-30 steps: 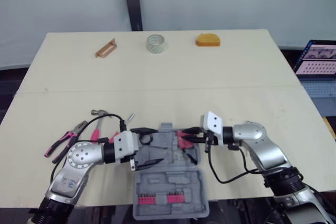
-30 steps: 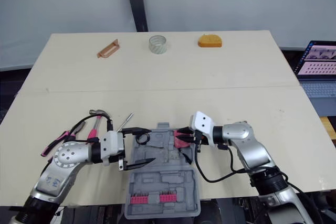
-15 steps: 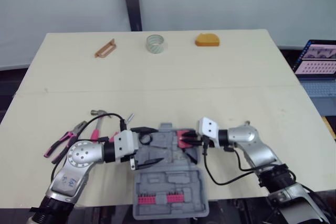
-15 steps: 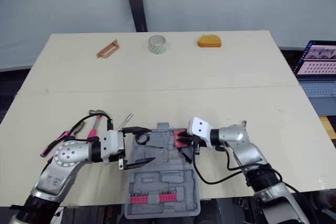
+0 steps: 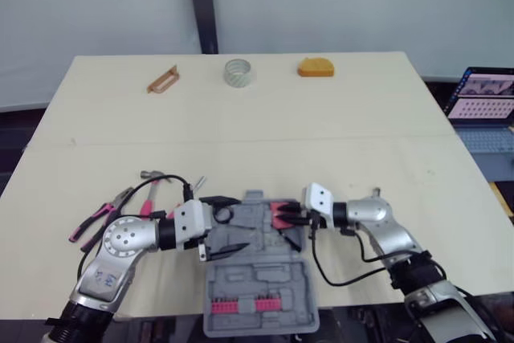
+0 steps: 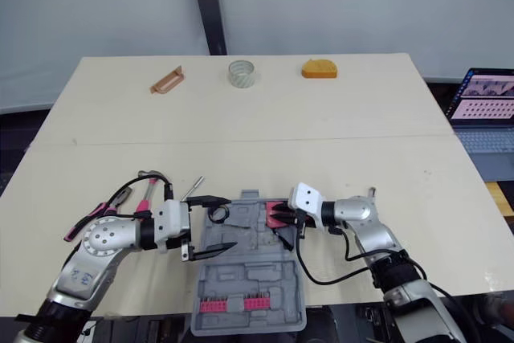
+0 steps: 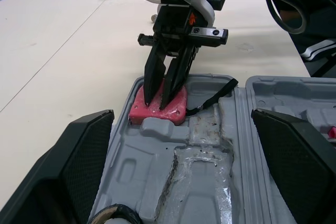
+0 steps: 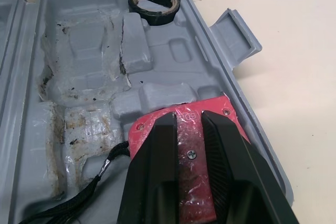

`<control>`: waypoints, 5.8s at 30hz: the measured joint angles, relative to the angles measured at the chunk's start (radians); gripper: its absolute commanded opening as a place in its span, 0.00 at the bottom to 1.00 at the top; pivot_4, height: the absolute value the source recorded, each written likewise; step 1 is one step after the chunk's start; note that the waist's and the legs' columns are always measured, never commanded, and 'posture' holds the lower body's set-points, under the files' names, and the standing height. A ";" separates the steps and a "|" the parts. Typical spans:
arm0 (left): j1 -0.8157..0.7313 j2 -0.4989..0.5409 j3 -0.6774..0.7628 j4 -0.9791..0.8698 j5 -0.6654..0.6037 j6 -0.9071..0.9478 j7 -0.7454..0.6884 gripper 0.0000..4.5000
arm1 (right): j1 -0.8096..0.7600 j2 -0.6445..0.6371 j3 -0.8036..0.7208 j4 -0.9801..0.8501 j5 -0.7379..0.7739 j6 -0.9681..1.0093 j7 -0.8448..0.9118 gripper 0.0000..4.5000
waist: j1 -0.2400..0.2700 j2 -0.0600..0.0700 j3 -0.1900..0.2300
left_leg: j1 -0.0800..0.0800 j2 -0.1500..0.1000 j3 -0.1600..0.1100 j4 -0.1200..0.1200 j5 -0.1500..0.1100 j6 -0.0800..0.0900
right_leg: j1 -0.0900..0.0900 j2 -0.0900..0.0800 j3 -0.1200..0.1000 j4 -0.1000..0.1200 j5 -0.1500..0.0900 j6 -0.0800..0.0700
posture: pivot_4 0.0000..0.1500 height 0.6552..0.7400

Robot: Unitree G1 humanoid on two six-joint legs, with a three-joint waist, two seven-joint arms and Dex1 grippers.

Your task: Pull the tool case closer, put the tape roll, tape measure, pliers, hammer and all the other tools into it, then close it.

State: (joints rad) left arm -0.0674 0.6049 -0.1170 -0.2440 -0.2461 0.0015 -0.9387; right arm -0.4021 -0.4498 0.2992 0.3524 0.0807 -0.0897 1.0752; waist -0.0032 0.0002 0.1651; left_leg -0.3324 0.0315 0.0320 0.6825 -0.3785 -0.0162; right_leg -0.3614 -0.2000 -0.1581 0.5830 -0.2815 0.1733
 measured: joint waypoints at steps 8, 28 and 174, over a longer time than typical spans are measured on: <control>0.000 0.001 0.000 0.000 0.000 0.004 0.000 1.00 | 0.000 0.016 -0.005 0.045 0.005 -0.033 0.003 0.18 | -0.001 0.000 -0.015 | 0.001 0.001 0.000 -0.001 0.000 -0.001 | 0.001 0.001 0.000 -0.001 0.000 0.000 | 1.00 1.00; 0.158 0.098 0.323 0.014 -0.114 0.156 0.042 1.00 | 0.236 -0.284 -0.384 -0.424 0.317 0.543 -0.002 0.37 | 0.004 0.013 0.000 | -0.012 0.000 0.004 0.000 -0.001 0.000 | -0.014 0.000 0.002 0.000 0.000 0.000 | 1.00 1.00; -0.399 0.197 -0.024 0.174 0.013 0.343 -0.218 0.55 | -0.528 0.032 0.310 -0.378 -0.003 0.732 0.055 1.00 | -0.050 -0.005 0.014 | -0.022 0.002 0.015 0.003 -0.004 0.000 | -0.035 -0.001 -0.001 0.011 0.000 -0.001 | 1.00 1.00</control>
State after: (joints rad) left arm -0.4659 0.8018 -0.1408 -0.0697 -0.2327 0.3441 -1.1566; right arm -0.9304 -0.4179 0.6091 -0.0252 0.0779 0.6420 1.1302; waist -0.0536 -0.0052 0.1793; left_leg -0.3542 0.0338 0.0468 0.6858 -0.3829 -0.0164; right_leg -0.3962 -0.2013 -0.1588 0.5936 -0.2810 0.1725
